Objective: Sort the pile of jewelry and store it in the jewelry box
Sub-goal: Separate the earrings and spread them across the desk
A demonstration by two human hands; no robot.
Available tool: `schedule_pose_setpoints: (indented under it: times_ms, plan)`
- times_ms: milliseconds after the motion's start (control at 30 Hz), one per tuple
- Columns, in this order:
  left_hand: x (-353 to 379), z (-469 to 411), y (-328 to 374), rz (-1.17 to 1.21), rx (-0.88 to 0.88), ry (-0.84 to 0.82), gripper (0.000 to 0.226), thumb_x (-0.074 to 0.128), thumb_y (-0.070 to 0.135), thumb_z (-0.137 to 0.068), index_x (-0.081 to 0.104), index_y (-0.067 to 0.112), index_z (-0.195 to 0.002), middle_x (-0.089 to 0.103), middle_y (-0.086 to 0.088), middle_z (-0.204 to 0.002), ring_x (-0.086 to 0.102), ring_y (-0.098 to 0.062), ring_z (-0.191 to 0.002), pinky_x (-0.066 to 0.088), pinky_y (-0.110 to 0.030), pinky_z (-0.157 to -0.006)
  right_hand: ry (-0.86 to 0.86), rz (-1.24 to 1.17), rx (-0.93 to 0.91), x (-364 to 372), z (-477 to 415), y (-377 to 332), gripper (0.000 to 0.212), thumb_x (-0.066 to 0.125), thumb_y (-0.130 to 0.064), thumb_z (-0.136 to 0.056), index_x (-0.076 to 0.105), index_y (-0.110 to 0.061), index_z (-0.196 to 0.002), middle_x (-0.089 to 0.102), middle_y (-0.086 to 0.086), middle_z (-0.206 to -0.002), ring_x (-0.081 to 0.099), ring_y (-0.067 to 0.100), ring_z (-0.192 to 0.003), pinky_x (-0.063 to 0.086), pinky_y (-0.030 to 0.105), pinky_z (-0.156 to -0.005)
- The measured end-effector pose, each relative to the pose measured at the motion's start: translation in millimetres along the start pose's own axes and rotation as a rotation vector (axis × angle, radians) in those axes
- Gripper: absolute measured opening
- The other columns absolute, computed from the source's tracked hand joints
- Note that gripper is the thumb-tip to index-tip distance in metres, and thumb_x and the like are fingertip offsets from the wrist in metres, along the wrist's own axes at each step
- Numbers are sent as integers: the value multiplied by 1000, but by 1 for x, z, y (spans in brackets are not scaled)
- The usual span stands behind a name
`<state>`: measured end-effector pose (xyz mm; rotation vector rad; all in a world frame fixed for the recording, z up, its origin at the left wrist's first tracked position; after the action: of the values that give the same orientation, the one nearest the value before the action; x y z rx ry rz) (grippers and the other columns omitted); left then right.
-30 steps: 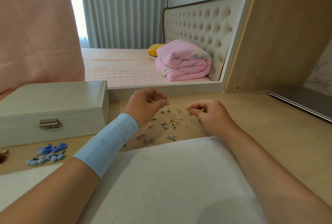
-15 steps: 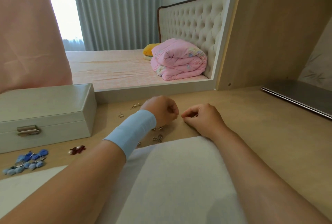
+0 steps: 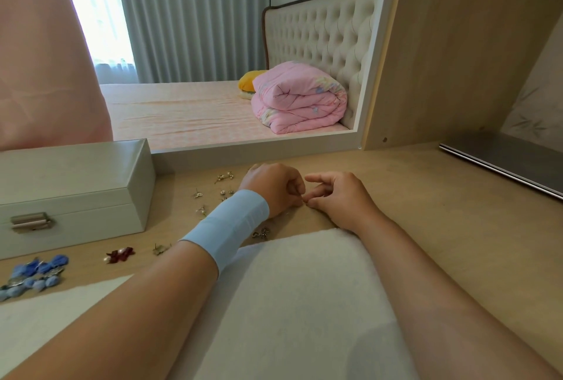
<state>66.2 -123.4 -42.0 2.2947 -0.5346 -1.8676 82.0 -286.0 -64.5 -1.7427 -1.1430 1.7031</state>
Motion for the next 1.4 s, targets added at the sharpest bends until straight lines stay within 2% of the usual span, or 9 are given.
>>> schedule_pose_setpoints:
  times_ms: [200,367,533,833,933,1033,1100,1200,1400]
  plan:
    - [-15,7,-16,143,-30,-17,20,73,22,-83,66,40,-81,66,25,-80,62,-1,-82,51,-26,-90,24,92,-51,1,0,0,47,76,-15,-85,67,-31,-129,74,-16,-89,60,-2,-77,53,29,-92]
    - [-39,27,-47,66,-80,48,24,65,19,-91,68,41,-84,61,24,-83,60,-6,-84,51,-28,-84,62,320,-230,2,4,-14,25,69,-24,-90,74,-36,-112,66,-18,-97,48,-4,-70,44,32,-93]
    - [-39,42,-61,75,-97,82,23,61,21,-93,69,41,-87,62,22,-87,58,-11,-88,50,-29,-88,-36,544,-337,9,11,-28,8,72,-44,-86,77,-40,-88,58,-16,-102,48,9,-105,32,34,-103]
    - [-37,43,-64,140,-66,58,16,64,25,-91,71,40,-92,64,23,-93,59,-6,-86,50,-28,-88,-25,650,-416,22,10,-35,7,74,-44,-86,78,-38,-87,60,-19,-110,43,10,-114,21,27,-93]
    - [-42,44,-65,302,-55,86,10,71,27,-86,72,37,-90,68,21,-88,61,-5,-84,52,-27,-86,31,559,-389,27,7,-43,8,72,-42,-89,74,-35,-86,61,-15,-104,47,12,-108,29,33,-96]
    - [-46,44,-63,506,-31,87,17,82,33,-76,72,32,-91,72,16,-84,63,-5,-76,53,-25,-79,46,217,-293,30,5,-61,14,73,-37,-89,69,-35,-76,68,-10,-90,58,12,-90,44,35,-85]
    - [-48,44,-61,589,-46,116,24,87,34,-70,71,28,-87,73,10,-82,60,-4,-68,53,-25,-73,13,10,-217,33,2,-74,12,74,-34,-90,75,-26,-80,70,-9,-75,60,1,-69,47,25,-65]
    - [-55,44,-66,624,-85,198,23,89,33,-68,71,25,-82,73,3,-79,64,-10,-70,56,-31,-75,-54,-86,-128,38,-5,-88,15,71,-27,-94,77,-14,-89,58,-21,-48,50,-8,-46,35,7,-48]
    - [-74,46,-85,579,-165,148,17,86,28,-73,74,21,-82,73,1,-74,62,-12,-63,58,-33,-74,-102,-233,-32,57,-16,-97,16,73,-31,-92,78,-16,-93,69,1,-85,55,8,-69,42,13,-52]
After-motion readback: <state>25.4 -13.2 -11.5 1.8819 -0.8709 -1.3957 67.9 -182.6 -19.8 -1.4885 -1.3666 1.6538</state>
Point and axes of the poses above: each hand's wrist, its own z-axis away from the middle knuckle, its own x-axis out of the palm, y = z × x, the point moved 1 cm from there along -z, towards the middle knuckle
